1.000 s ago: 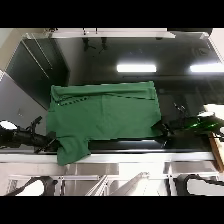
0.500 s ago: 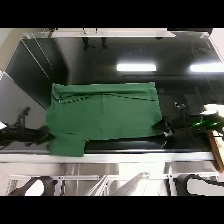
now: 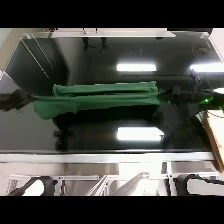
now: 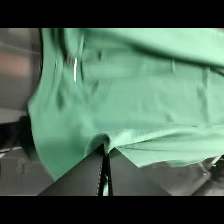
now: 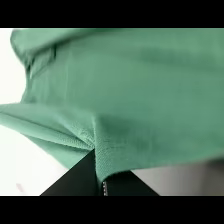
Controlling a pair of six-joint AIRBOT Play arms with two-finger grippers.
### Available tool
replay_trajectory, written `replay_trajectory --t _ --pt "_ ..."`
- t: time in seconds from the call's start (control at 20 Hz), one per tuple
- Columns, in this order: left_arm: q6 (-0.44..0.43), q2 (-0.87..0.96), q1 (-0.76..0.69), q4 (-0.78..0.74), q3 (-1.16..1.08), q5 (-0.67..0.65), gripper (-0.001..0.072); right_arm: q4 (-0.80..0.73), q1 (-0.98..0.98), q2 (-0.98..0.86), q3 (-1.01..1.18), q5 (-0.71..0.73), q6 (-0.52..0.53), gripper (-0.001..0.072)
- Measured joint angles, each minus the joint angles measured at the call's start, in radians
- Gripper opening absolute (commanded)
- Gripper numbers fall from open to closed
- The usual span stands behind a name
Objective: Fold the shirts.
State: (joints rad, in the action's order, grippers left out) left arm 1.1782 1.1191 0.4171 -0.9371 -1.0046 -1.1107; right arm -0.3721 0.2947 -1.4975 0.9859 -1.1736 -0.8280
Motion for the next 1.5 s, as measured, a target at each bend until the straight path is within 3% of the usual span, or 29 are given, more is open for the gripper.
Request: replay_trajectory --t 0.35,0.6,1.0,1.4,1.45,1.5 --pt "-0.021 0.446 -0.074 0.015 -0.340 0.007 0.0025 0.016 -0.066 -0.233 0.210 0.146 0.027 0.0013" --pt "-0.025 0.645 -0.085 0.019 -0.486 -0.025 0.0025 0.020 -0.073 -0.351 0.280 0.172 0.043 0.0014" --pt "-0.031 0.843 -0.172 0.015 -0.703 -0.034 0.0024 0.101 -0.098 -0.394 0.304 0.216 0.116 0.0013" --pt "-0.010 0.906 -0.234 0.009 -0.864 -0.049 0.0027 0.104 -0.105 -0.397 0.305 0.224 0.125 0.0014" --pt "-0.009 0.908 -0.236 0.003 -0.868 -0.053 0.0067 0.104 -0.105 -0.397 0.305 0.224 0.126 0.0025" --pt "-0.009 0.909 -0.238 -0.002 -0.871 -0.060 0.0290 0.104 -0.105 -0.397 0.305 0.224 0.126 0.0175"
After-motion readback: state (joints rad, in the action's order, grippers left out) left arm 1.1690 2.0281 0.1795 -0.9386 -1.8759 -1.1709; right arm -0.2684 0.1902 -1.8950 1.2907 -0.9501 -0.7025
